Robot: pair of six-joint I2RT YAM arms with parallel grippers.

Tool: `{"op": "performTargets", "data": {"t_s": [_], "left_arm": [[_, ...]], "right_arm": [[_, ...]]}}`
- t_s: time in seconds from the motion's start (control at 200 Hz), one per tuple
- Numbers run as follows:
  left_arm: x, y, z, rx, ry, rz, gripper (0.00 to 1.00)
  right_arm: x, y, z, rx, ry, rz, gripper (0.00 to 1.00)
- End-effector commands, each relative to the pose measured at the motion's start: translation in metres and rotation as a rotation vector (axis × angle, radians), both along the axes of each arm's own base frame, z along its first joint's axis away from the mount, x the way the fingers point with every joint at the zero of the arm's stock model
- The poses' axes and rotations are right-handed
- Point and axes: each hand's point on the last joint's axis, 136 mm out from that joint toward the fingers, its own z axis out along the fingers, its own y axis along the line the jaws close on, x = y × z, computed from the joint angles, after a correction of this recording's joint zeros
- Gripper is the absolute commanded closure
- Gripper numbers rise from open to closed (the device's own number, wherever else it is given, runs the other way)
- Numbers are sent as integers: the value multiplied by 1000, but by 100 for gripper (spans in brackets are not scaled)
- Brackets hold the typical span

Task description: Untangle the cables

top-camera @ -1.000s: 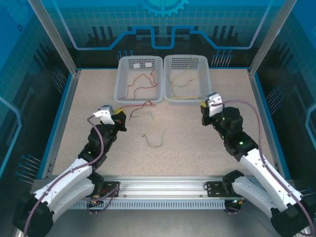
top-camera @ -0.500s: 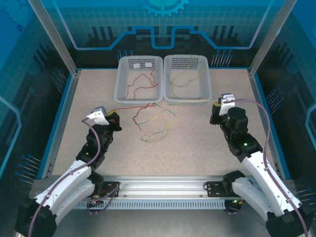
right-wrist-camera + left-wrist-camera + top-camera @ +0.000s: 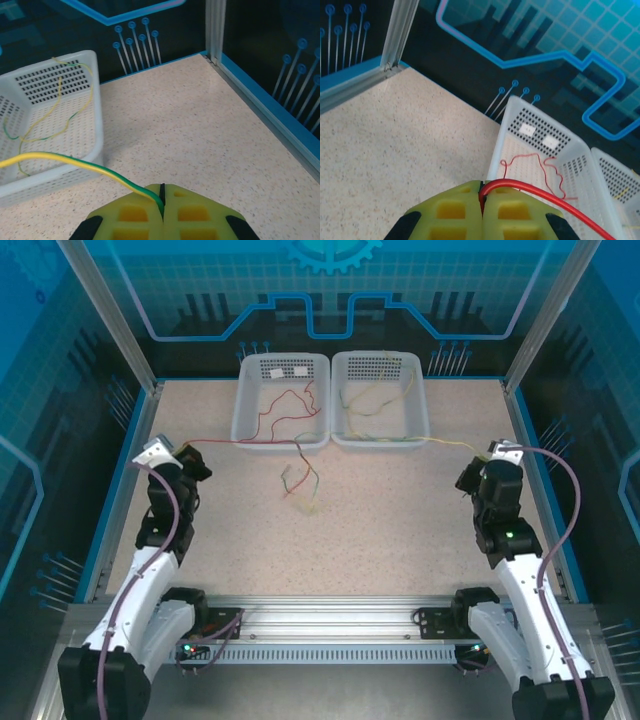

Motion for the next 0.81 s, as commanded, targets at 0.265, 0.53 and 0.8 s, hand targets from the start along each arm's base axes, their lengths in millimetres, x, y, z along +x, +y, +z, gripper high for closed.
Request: {"op": "performTargets", "data": {"t_s": [0.265,0.53,0.8], "left_arm": [[6,2,54,32,-18,-89,100],[-6,65,34,-57,32,181,100],[9,45,66,-15,-62,51,100]], "right_arm": [[-7,-21,-9,62,-8,-86,100],[-16,-60,-18,161,12,-227,100],[-22,-62,-18,138,15,-231,100]]}}
